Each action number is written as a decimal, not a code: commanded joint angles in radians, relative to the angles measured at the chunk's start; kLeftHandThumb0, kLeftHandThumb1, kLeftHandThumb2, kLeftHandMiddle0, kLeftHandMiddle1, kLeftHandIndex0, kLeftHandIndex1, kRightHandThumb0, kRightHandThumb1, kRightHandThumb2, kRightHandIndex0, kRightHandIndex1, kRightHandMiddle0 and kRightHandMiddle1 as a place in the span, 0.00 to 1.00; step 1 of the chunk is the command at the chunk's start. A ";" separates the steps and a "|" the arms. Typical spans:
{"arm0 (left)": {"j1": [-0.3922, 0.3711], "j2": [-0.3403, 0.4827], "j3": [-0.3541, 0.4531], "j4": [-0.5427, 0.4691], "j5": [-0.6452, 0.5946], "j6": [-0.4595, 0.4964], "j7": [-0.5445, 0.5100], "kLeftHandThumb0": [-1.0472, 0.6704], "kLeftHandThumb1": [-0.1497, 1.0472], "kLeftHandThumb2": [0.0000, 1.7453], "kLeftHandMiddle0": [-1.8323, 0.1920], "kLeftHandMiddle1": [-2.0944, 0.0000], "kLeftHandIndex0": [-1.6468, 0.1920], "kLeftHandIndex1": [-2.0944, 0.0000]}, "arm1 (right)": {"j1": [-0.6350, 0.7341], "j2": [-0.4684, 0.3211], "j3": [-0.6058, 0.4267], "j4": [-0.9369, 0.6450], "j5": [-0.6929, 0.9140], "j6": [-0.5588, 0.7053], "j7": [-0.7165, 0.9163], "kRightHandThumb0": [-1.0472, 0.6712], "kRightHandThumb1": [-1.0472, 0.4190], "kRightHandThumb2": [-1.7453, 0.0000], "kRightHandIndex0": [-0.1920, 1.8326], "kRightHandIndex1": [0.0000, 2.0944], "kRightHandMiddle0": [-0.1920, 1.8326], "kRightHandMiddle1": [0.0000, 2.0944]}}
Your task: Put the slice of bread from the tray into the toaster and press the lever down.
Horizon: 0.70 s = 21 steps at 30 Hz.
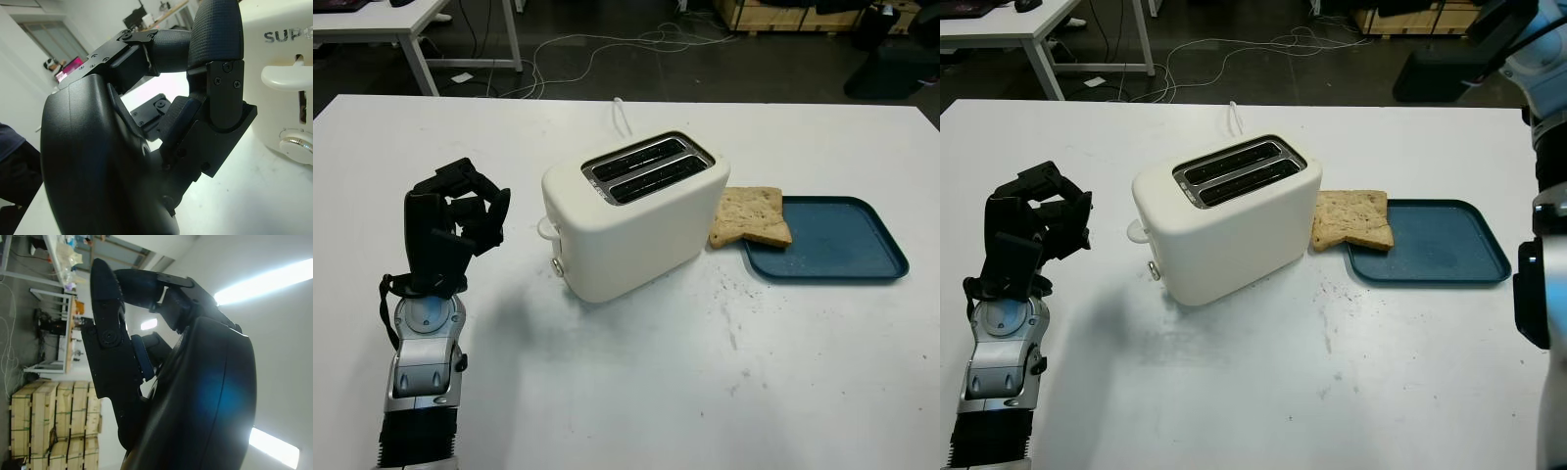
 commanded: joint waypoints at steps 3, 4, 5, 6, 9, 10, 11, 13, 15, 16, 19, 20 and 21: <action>0.000 0.005 0.001 -0.001 -0.002 -0.009 -0.001 0.10 0.67 0.43 0.22 0.28 0.28 0.27 | 0.154 -0.051 -0.020 -0.137 -0.066 0.087 -0.019 0.37 0.09 0.93 0.55 0.81 0.52 0.67; 0.000 0.004 0.001 -0.001 -0.004 -0.008 -0.002 0.10 0.67 0.43 0.22 0.29 0.28 0.27 | 0.192 -0.060 -0.025 -0.168 -0.085 0.102 -0.031 0.36 0.09 0.96 0.55 0.79 0.53 0.63; 0.001 0.003 0.001 -0.004 -0.008 -0.003 -0.004 0.10 0.66 0.43 0.22 0.29 0.28 0.27 | 0.234 -0.070 -0.030 -0.201 -0.102 0.120 -0.035 0.35 0.10 0.98 0.57 0.75 0.55 0.58; 0.001 0.002 0.002 -0.005 -0.012 0.001 -0.006 0.10 0.66 0.43 0.22 0.29 0.28 0.27 | 0.267 -0.078 -0.034 -0.229 -0.117 0.136 -0.038 0.34 0.12 0.99 0.58 0.69 0.57 0.52; 0.001 0.002 0.002 -0.004 -0.010 0.001 -0.004 0.10 0.65 0.43 0.21 0.29 0.28 0.28 | 0.388 -0.109 -0.045 -0.318 -0.158 0.196 -0.026 0.31 0.14 1.00 0.62 0.46 0.62 0.29; 0.001 0.003 0.002 -0.003 -0.008 -0.002 -0.003 0.10 0.65 0.43 0.21 0.29 0.28 0.28 | 0.425 -0.113 -0.052 -0.345 -0.158 0.220 -0.017 0.30 0.14 1.00 0.63 0.35 0.64 0.18; 0.001 0.004 0.002 -0.001 -0.007 -0.006 -0.004 0.10 0.65 0.43 0.21 0.29 0.28 0.28 | 0.467 -0.119 -0.056 -0.375 -0.162 0.246 -0.007 0.29 0.15 1.00 0.63 0.31 0.65 0.13; 0.002 0.007 0.001 0.000 -0.002 -0.008 -0.003 0.10 0.66 0.43 0.21 0.29 0.28 0.28 | 0.538 -0.134 -0.059 -0.427 -0.183 0.283 0.001 0.28 0.16 1.00 0.57 0.28 0.61 0.05; 0.003 0.006 0.001 -0.003 -0.004 -0.003 -0.004 0.10 0.66 0.44 0.22 0.29 0.28 0.28 | 0.599 -0.150 -0.058 -0.467 -0.205 0.305 0.006 0.27 0.16 1.00 0.52 0.26 0.56 0.01; 0.004 0.005 0.002 -0.005 -0.005 -0.001 -0.004 0.10 0.66 0.44 0.22 0.29 0.28 0.28 | 0.627 -0.156 -0.057 -0.479 -0.220 0.308 -0.003 0.25 0.15 1.00 0.48 0.20 0.50 0.01; 0.005 0.003 0.002 -0.008 -0.006 0.003 -0.004 0.10 0.65 0.44 0.22 0.29 0.28 0.29 | 0.698 -0.167 -0.065 -0.499 -0.245 0.315 -0.023 0.23 0.15 1.00 0.42 0.08 0.41 0.00; 0.005 0.003 0.001 -0.010 -0.008 0.006 -0.005 0.10 0.65 0.43 0.22 0.29 0.28 0.29 | 0.719 -0.170 -0.069 -0.513 -0.250 0.327 -0.020 0.22 0.15 1.00 0.41 0.06 0.39 0.00; 0.005 0.003 0.001 -0.010 -0.009 0.007 -0.006 0.10 0.65 0.43 0.22 0.29 0.28 0.29 | 0.740 -0.171 -0.073 -0.526 -0.253 0.338 -0.020 0.20 0.13 0.99 0.37 0.03 0.35 0.00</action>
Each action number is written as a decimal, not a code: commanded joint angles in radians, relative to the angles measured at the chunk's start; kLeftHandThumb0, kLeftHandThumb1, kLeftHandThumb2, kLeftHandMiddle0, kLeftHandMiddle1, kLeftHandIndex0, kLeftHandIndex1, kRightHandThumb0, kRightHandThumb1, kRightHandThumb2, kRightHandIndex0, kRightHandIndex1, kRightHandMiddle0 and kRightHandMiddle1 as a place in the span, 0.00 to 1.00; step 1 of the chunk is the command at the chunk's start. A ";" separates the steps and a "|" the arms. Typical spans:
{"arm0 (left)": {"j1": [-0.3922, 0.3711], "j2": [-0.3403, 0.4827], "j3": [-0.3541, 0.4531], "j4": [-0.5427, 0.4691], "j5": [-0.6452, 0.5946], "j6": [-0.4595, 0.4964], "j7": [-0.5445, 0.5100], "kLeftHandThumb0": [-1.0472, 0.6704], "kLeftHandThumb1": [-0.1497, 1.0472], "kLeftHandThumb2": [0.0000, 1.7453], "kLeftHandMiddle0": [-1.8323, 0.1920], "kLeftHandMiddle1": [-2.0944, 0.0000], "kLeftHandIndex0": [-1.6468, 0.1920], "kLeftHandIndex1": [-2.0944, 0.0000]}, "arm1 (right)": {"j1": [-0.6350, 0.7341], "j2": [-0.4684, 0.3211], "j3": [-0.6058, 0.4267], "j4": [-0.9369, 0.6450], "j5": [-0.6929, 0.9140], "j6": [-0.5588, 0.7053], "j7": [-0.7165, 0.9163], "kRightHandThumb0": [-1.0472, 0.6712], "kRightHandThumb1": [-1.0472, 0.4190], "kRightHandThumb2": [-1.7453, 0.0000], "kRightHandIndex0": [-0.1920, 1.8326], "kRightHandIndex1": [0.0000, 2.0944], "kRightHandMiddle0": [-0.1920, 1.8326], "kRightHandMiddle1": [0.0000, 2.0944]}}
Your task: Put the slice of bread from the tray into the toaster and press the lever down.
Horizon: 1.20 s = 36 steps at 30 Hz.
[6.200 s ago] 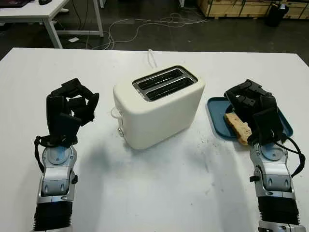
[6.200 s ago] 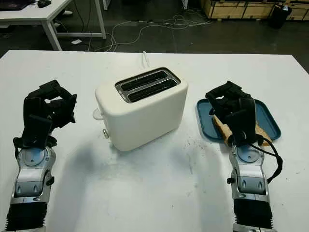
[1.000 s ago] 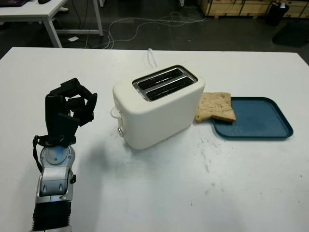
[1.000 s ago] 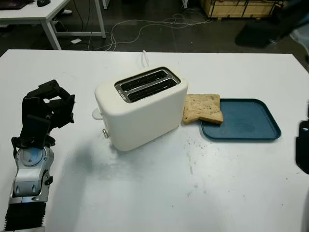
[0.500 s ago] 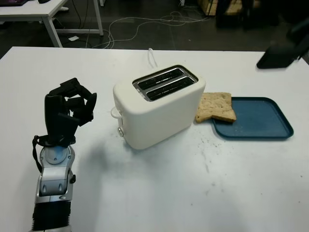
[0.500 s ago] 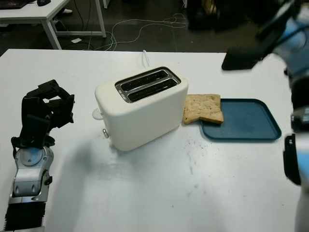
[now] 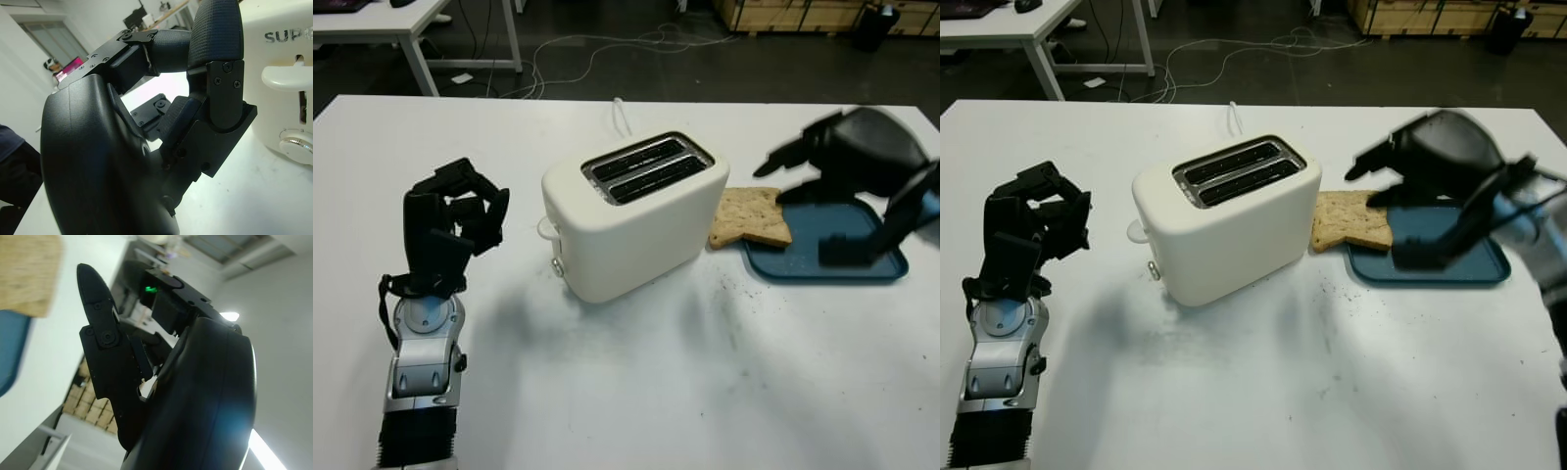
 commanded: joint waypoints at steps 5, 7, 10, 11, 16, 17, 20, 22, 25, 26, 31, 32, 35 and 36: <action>0.007 0.003 -0.002 -0.004 -0.003 -0.003 -0.005 0.10 0.66 0.43 0.22 0.29 0.28 0.29 | 0.089 -0.008 -0.029 -0.071 -0.037 0.056 -0.023 0.12 0.09 0.91 0.29 0.00 0.27 0.00; 0.008 0.000 -0.002 -0.010 -0.005 0.006 -0.005 0.10 0.66 0.43 0.22 0.29 0.28 0.29 | 0.103 -0.001 -0.030 -0.081 -0.038 0.083 -0.008 0.13 0.09 0.92 0.27 0.00 0.26 0.00; 0.010 0.000 -0.001 -0.015 -0.008 0.010 -0.008 0.10 0.65 0.43 0.22 0.29 0.28 0.30 | 0.105 0.005 -0.015 -0.059 -0.070 0.093 -0.044 0.13 0.09 0.93 0.27 0.00 0.25 0.00; 0.010 0.002 -0.001 -0.011 -0.006 0.004 -0.009 0.10 0.65 0.43 0.22 0.29 0.28 0.30 | 0.105 0.008 -0.009 -0.052 -0.088 0.102 -0.057 0.14 0.09 0.94 0.27 0.00 0.25 0.00; 0.009 0.000 0.000 -0.011 -0.010 0.007 -0.012 0.10 0.66 0.42 0.21 0.30 0.27 0.29 | 0.088 0.034 0.027 0.019 -0.160 0.134 -0.145 0.18 0.10 0.99 0.26 0.00 0.24 0.00; 0.010 0.000 -0.001 -0.012 -0.009 0.009 -0.011 0.09 0.66 0.42 0.21 0.30 0.27 0.29 | 0.083 0.040 0.035 0.038 -0.172 0.139 -0.167 0.19 0.11 0.99 0.25 0.00 0.24 0.00; 0.011 -0.002 -0.001 -0.009 -0.007 0.005 -0.009 0.10 0.66 0.42 0.21 0.30 0.27 0.29 | 0.062 0.060 0.060 0.076 -0.209 0.183 -0.190 0.21 0.11 1.00 0.24 0.00 0.24 0.00; 0.011 -0.003 -0.001 -0.010 -0.009 0.006 -0.010 0.10 0.66 0.42 0.21 0.30 0.27 0.29 | 0.045 0.067 0.082 0.096 -0.235 0.206 -0.196 0.22 0.11 0.99 0.24 0.00 0.23 0.00; 0.012 -0.003 -0.001 -0.008 -0.011 0.001 -0.011 0.10 0.66 0.42 0.21 0.30 0.27 0.30 | 0.019 0.078 0.110 0.143 -0.250 0.215 -0.217 0.24 0.10 1.00 0.24 0.00 0.23 0.00; 0.012 -0.003 -0.001 -0.006 -0.011 -0.002 -0.011 0.10 0.66 0.41 0.21 0.30 0.27 0.30 | 0.011 0.080 0.119 0.158 -0.252 0.214 -0.228 0.24 0.11 1.00 0.24 0.00 0.23 0.00; 0.012 0.001 0.000 -0.005 -0.009 0.001 -0.011 0.10 0.67 0.41 0.21 0.30 0.27 0.30 | -0.024 0.089 0.154 0.227 -0.245 0.206 -0.253 0.25 0.11 1.00 0.25 0.01 0.23 0.00; 0.012 0.001 -0.001 -0.008 -0.007 0.004 -0.011 0.09 0.67 0.41 0.21 0.30 0.27 0.30 | -0.028 0.090 0.160 0.241 -0.243 0.199 -0.267 0.26 0.11 1.00 0.25 0.01 0.24 0.00; 0.011 0.001 -0.001 -0.009 -0.007 0.004 -0.011 0.09 0.67 0.41 0.21 0.30 0.27 0.30 | -0.043 0.093 0.181 0.279 -0.247 0.193 -0.295 0.26 0.12 1.00 0.26 0.01 0.25 0.01; 0.011 0.002 -0.001 -0.008 -0.009 0.001 -0.013 0.10 0.67 0.41 0.21 0.30 0.27 0.30 | -0.048 0.094 0.188 0.289 -0.246 0.194 -0.295 0.26 0.12 1.00 0.26 0.01 0.24 0.00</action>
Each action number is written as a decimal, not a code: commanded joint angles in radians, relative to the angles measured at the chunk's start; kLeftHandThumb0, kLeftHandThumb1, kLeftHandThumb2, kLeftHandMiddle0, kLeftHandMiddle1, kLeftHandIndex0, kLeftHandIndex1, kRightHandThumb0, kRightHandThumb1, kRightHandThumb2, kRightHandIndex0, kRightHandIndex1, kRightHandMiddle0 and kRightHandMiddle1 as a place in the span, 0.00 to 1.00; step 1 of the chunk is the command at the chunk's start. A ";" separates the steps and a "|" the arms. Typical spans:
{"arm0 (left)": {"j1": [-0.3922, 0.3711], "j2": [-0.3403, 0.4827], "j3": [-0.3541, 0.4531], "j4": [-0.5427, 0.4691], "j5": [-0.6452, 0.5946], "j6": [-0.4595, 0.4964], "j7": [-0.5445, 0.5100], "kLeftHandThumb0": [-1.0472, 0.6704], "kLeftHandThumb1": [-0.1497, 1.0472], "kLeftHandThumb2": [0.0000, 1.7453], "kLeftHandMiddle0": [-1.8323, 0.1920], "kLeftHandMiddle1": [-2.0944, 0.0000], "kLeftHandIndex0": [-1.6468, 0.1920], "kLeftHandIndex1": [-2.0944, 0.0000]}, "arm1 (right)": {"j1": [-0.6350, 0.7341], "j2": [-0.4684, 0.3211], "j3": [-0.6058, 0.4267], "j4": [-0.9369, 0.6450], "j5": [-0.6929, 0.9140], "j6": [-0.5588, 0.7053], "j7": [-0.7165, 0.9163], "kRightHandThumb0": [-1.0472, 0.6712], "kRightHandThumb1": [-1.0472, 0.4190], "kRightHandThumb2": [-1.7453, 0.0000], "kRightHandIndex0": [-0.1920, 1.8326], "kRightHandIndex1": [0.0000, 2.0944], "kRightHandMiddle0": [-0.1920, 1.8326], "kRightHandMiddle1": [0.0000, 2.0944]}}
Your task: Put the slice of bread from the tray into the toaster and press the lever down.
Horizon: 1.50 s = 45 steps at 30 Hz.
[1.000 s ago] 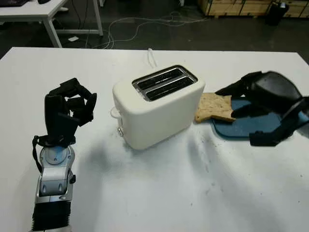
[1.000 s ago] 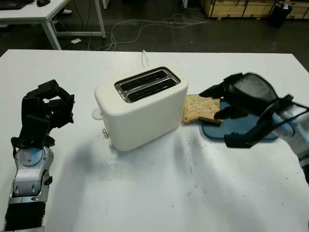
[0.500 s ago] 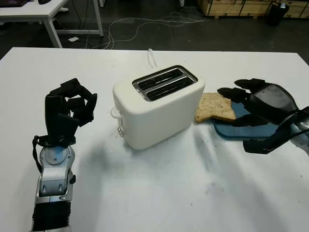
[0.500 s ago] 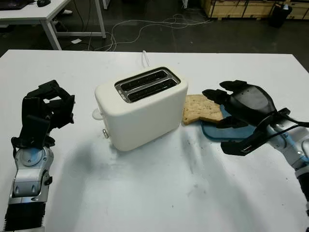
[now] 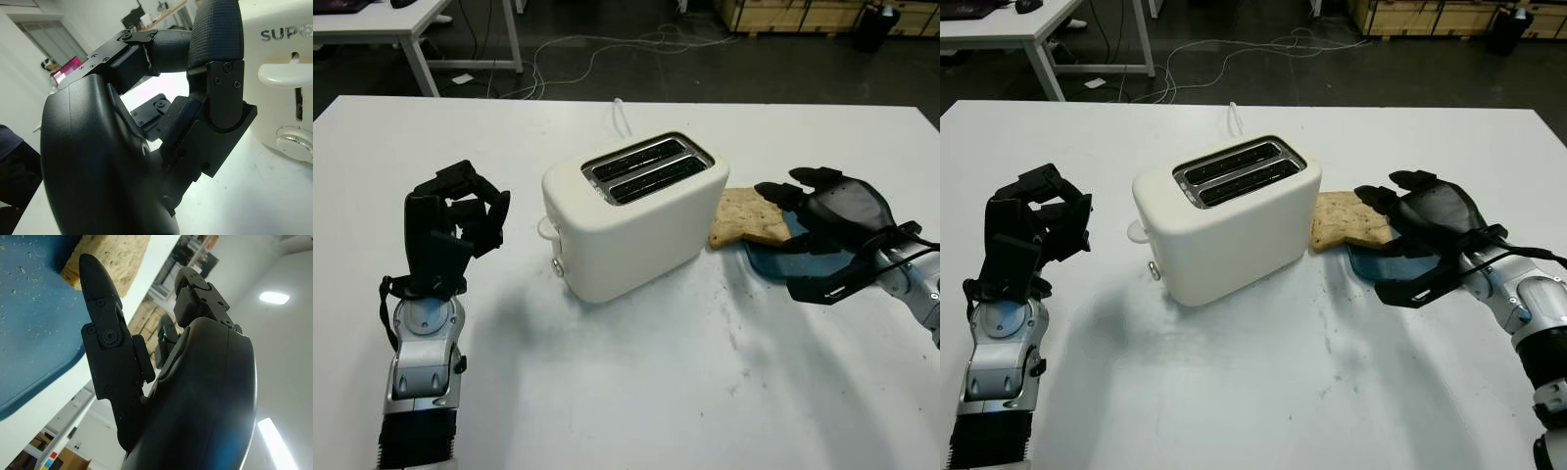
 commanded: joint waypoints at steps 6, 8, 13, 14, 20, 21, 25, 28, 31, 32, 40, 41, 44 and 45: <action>0.004 -0.003 0.001 -0.012 -0.008 0.007 0.000 0.10 0.66 0.41 0.21 0.30 0.27 0.29 | -0.032 0.013 0.041 0.043 0.003 -0.007 -0.021 0.27 0.12 1.00 0.26 0.01 0.24 0.00; 0.004 0.000 0.001 -0.012 -0.005 0.007 0.000 0.09 0.67 0.41 0.21 0.30 0.27 0.29 | -0.028 0.010 0.046 0.041 0.005 -0.010 -0.025 0.26 0.13 1.00 0.26 0.01 0.25 0.01; 0.005 0.002 0.002 -0.014 -0.009 0.009 -0.005 0.10 0.67 0.41 0.22 0.29 0.27 0.29 | -0.008 -0.001 0.048 0.008 0.009 -0.009 -0.004 0.24 0.13 1.00 0.26 0.01 0.25 0.01; 0.005 0.002 0.002 -0.014 -0.010 0.008 -0.005 0.10 0.67 0.41 0.22 0.29 0.28 0.29 | -0.004 -0.002 0.045 0.003 0.015 -0.009 0.006 0.23 0.13 1.00 0.26 0.01 0.25 0.01; 0.006 -0.001 0.001 -0.016 -0.006 0.010 -0.001 0.10 0.67 0.41 0.22 0.30 0.28 0.29 | 0.016 0.004 0.041 0.000 0.023 -0.011 -0.003 0.23 0.13 1.00 0.25 0.01 0.25 0.01; 0.005 -0.001 0.002 -0.014 -0.011 0.008 -0.004 0.10 0.67 0.41 0.22 0.30 0.28 0.29 | 0.016 0.009 0.043 0.006 0.021 -0.009 -0.006 0.23 0.13 1.00 0.25 0.01 0.26 0.01; 0.005 0.001 0.003 -0.012 -0.010 0.001 -0.005 0.11 0.67 0.41 0.21 0.30 0.28 0.29 | 0.004 0.027 0.067 0.041 -0.009 0.012 -0.018 0.24 0.13 1.00 0.25 0.01 0.25 0.00; 0.004 0.002 0.003 -0.010 -0.007 -0.002 -0.002 0.10 0.67 0.41 0.21 0.29 0.28 0.28 | -0.011 0.038 0.093 0.074 -0.025 0.027 -0.022 0.24 0.12 1.00 0.25 0.01 0.24 0.00; 0.004 0.003 0.003 -0.015 -0.004 0.007 -0.002 0.10 0.67 0.42 0.21 0.29 0.28 0.29 | -0.022 0.047 0.114 0.100 -0.039 0.034 -0.031 0.24 0.11 0.99 0.24 0.01 0.23 0.00; 0.004 0.004 0.003 -0.012 -0.005 0.003 -0.003 0.10 0.67 0.42 0.21 0.29 0.28 0.29 | -0.025 0.049 0.120 0.107 -0.043 0.033 -0.041 0.24 0.11 0.99 0.25 0.01 0.23 0.00; 0.002 0.005 0.002 -0.012 -0.008 -0.001 -0.008 0.10 0.67 0.42 0.21 0.29 0.28 0.28 | -0.036 0.058 0.164 0.153 -0.067 0.047 -0.106 0.25 0.11 1.00 0.24 0.01 0.23 0.00; 0.003 0.005 0.002 -0.012 -0.009 -0.001 -0.008 0.10 0.67 0.42 0.22 0.29 0.28 0.28 | -0.035 0.061 0.172 0.157 -0.076 0.059 -0.122 0.25 0.11 1.00 0.25 0.01 0.23 0.00; 0.002 0.005 0.003 -0.012 -0.010 0.002 -0.010 0.09 0.67 0.41 0.22 0.29 0.27 0.28 | -0.034 0.077 0.193 0.178 -0.103 0.093 -0.199 0.26 0.12 1.00 0.26 0.02 0.24 0.01; 0.002 0.007 0.003 -0.011 -0.007 0.000 -0.010 0.09 0.67 0.41 0.22 0.29 0.27 0.28 | -0.035 0.082 0.199 0.183 -0.110 0.101 -0.222 0.27 0.12 1.00 0.26 0.02 0.24 0.01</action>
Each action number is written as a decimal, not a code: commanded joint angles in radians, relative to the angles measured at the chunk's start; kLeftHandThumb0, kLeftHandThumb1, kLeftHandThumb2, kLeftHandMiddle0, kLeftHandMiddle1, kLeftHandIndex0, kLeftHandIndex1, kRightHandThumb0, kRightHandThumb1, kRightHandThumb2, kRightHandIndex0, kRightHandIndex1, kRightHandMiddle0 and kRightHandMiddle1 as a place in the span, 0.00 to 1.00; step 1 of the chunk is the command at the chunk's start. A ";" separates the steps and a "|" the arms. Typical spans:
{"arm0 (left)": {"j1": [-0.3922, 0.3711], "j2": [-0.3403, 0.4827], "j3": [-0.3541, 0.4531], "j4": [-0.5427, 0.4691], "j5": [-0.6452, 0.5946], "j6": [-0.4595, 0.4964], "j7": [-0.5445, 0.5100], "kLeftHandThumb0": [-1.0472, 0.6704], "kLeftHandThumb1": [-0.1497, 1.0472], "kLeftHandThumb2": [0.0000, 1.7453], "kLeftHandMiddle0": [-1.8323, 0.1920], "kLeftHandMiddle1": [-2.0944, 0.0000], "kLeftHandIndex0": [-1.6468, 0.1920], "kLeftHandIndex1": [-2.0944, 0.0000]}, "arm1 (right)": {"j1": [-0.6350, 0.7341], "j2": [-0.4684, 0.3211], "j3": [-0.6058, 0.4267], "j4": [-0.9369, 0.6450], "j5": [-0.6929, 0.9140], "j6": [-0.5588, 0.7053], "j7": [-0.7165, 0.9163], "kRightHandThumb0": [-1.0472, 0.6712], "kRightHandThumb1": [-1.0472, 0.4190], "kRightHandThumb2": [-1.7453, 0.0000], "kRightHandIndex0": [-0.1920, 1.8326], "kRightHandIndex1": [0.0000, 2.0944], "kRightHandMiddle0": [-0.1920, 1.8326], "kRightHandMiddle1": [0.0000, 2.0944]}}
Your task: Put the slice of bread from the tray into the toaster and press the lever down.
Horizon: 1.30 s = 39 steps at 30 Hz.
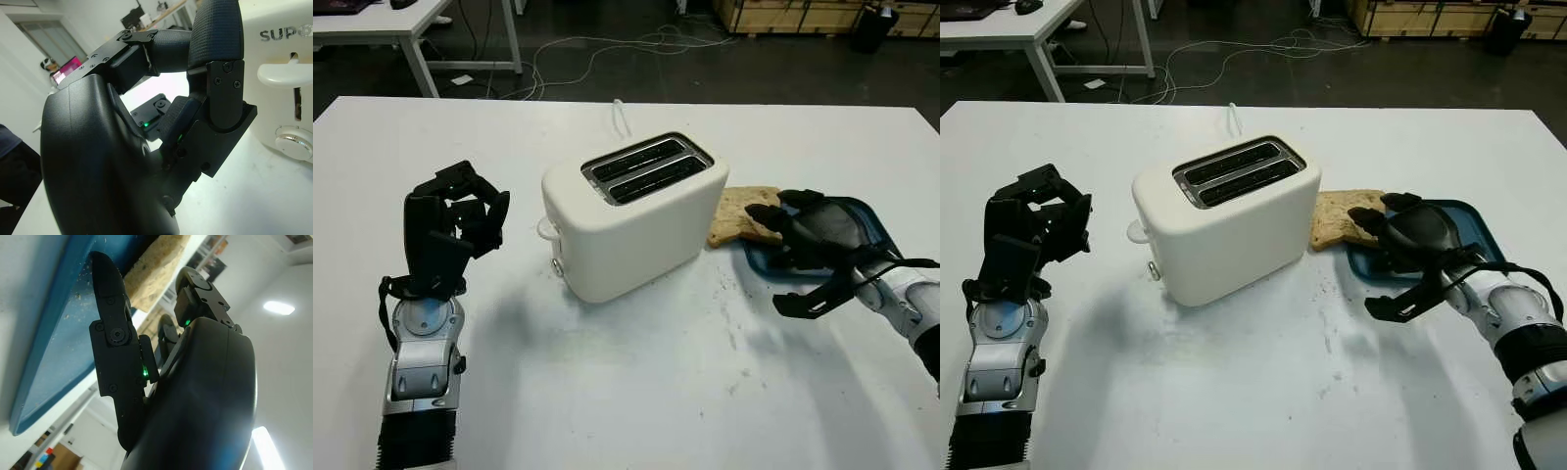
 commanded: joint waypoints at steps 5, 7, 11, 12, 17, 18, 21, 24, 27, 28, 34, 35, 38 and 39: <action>0.001 0.006 0.000 -0.013 -0.006 -0.002 -0.007 0.10 0.67 0.41 0.22 0.29 0.28 0.28 | 0.005 0.040 0.047 0.021 -0.049 0.067 -0.085 0.30 0.09 0.99 0.26 0.03 0.24 0.01; 0.002 0.004 0.000 -0.015 -0.007 0.001 -0.005 0.09 0.68 0.40 0.22 0.29 0.28 0.28 | 0.001 0.052 0.059 0.022 -0.069 0.101 -0.132 0.31 0.09 0.99 0.28 0.04 0.26 0.02; 0.003 0.002 0.000 -0.014 -0.007 -0.002 -0.003 0.09 0.68 0.40 0.21 0.29 0.27 0.28 | -0.013 0.072 0.070 0.015 -0.085 0.156 -0.152 0.33 0.09 0.98 0.29 0.05 0.28 0.02; 0.003 0.002 0.000 -0.014 -0.007 -0.003 -0.003 0.09 0.68 0.39 0.21 0.29 0.27 0.28 | -0.016 0.076 0.070 0.005 -0.085 0.170 -0.137 0.34 0.09 0.97 0.29 0.05 0.28 0.02; 0.004 0.002 -0.001 -0.016 -0.006 -0.003 -0.004 0.09 0.69 0.39 0.21 0.30 0.27 0.29 | -0.045 0.095 0.090 0.021 -0.107 0.200 -0.121 0.32 0.09 0.97 0.32 0.06 0.31 0.03; 0.005 0.003 -0.001 -0.016 -0.005 -0.005 -0.004 0.09 0.69 0.39 0.21 0.30 0.27 0.29 | -0.052 0.101 0.096 0.033 -0.114 0.206 -0.123 0.32 0.09 0.98 0.33 0.06 0.32 0.03; 0.006 0.004 0.000 -0.017 -0.006 -0.006 -0.005 0.09 0.69 0.39 0.22 0.29 0.28 0.28 | -0.067 0.116 0.120 0.060 -0.132 0.234 -0.107 0.33 0.09 0.97 0.36 0.07 0.34 0.04; 0.006 0.005 0.002 -0.013 -0.007 -0.016 -0.004 0.09 0.69 0.39 0.22 0.29 0.28 0.28 | -0.078 0.120 0.146 0.078 -0.154 0.254 -0.097 0.36 0.09 0.94 0.38 0.28 0.42 0.09; 0.007 0.007 0.002 -0.016 -0.004 -0.014 -0.004 0.09 0.70 0.39 0.22 0.29 0.28 0.28 | -0.081 0.127 0.158 0.081 -0.155 0.278 -0.060 0.39 0.09 0.92 0.44 0.77 0.36 0.43; 0.007 0.007 0.002 -0.017 -0.004 -0.014 -0.005 0.09 0.70 0.39 0.22 0.29 0.28 0.28 | -0.085 0.121 0.171 0.074 -0.167 0.283 -0.031 0.39 0.09 0.91 0.48 0.80 0.33 0.49; 0.009 0.007 0.002 -0.017 -0.011 -0.016 -0.011 0.10 0.69 0.39 0.22 0.29 0.28 0.28 | -0.083 0.089 0.193 0.020 -0.180 0.281 0.057 0.33 0.09 0.69 0.58 0.83 0.26 0.79; 0.009 0.006 0.003 -0.018 -0.011 -0.015 -0.012 0.10 0.69 0.39 0.22 0.29 0.28 0.28 | -0.081 0.087 0.189 0.014 -0.174 0.279 0.068 0.32 0.09 0.65 0.58 0.83 0.27 0.81; 0.010 0.004 0.004 -0.018 -0.006 -0.015 -0.008 0.10 0.69 0.39 0.22 0.29 0.28 0.28 | -0.073 0.081 0.167 0.001 -0.140 0.245 0.075 0.33 0.09 0.59 0.56 0.83 0.29 0.83; 0.010 0.003 0.004 -0.018 -0.005 -0.016 -0.006 0.09 0.70 0.38 0.22 0.29 0.28 0.28 | -0.072 0.077 0.163 -0.001 -0.134 0.234 0.066 0.34 0.09 0.58 0.56 0.83 0.26 0.83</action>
